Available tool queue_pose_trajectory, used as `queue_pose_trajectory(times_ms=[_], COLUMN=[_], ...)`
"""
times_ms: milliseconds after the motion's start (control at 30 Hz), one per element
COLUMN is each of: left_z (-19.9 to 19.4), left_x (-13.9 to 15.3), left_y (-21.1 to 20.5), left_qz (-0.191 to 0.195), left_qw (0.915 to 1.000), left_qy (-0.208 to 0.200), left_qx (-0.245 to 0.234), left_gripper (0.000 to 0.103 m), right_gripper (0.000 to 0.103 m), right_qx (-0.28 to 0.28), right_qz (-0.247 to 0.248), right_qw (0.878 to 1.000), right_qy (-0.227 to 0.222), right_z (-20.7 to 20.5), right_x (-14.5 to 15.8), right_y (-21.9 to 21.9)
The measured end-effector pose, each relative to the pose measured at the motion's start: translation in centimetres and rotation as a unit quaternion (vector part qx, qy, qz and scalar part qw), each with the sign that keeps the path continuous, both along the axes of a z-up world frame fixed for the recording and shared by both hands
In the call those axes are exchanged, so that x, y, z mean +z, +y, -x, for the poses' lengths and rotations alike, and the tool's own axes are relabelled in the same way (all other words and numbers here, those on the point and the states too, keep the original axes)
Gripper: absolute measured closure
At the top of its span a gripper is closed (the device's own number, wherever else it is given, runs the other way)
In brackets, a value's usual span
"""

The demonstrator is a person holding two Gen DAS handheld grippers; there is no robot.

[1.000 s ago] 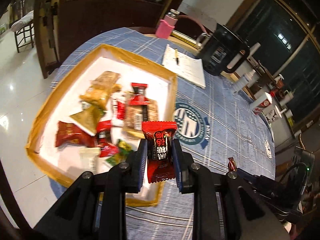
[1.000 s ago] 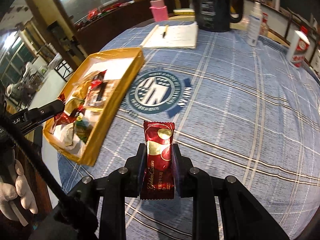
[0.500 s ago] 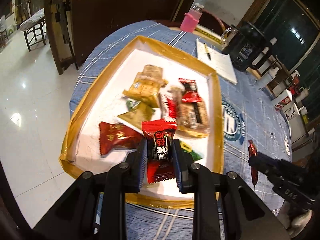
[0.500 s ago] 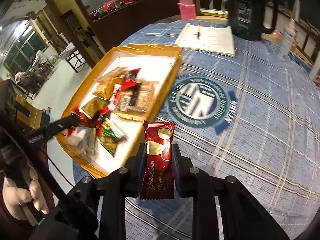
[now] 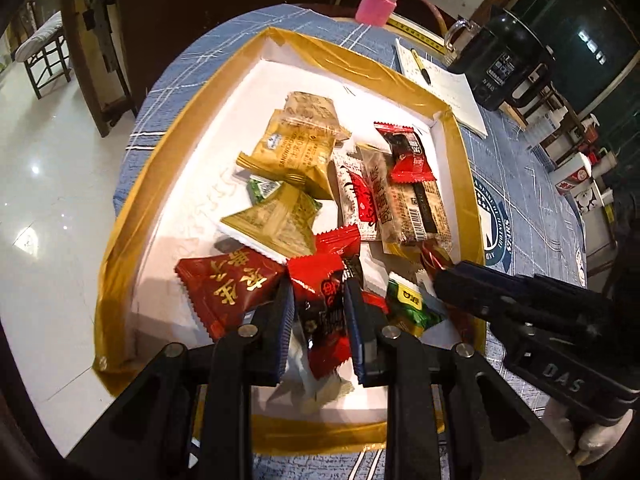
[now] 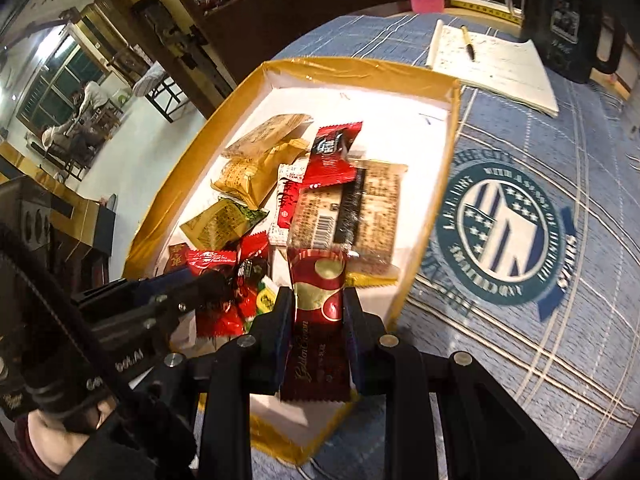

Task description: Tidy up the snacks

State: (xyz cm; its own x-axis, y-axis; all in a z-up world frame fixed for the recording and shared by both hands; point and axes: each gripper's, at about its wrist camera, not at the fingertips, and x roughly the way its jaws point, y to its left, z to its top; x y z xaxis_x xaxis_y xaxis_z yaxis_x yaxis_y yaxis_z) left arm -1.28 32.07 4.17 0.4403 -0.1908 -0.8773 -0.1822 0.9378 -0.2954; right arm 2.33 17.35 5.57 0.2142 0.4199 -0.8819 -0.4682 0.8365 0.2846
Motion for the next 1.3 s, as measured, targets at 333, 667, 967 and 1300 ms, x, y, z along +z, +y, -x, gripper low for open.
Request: queue_pose_trajectory(times_ms=[333,667,967,1300], left_z=[-1.6,0.3,4.6,6.6], left_x=[-1.1,1.1,5.7,6.8], left_y=[0.5,0.8,-2.8,-9.4], left_qz=[0.020,0.015,-0.077,-0.127], left_qw=[0.9997,0.9998,0.9945,0.9889], left_qy=[0.013,0.001,-0.046,-0.039], left_qx=[-0.004,0.014,0.055,0.067], left_gripper=[0.076,0.053,0.040,0.033], right_gripper=[0.079,0.070,0.066,0.065], right_qx=[-0.025,-0.036,-0.023,-0.033], right_qz=[0.015,-0.029,-0.048,-0.030], right_qw=[1.000,0.999,0.998,0.998], right_qy=[0.006,-0.003,-0.044,-0.047], right_z=[-2.2,-0.7,3.9,7.7], right_x=[-1.1,1.5,4.6,4.3], right_y=[0.6,-0.9,-5.9,-11.7])
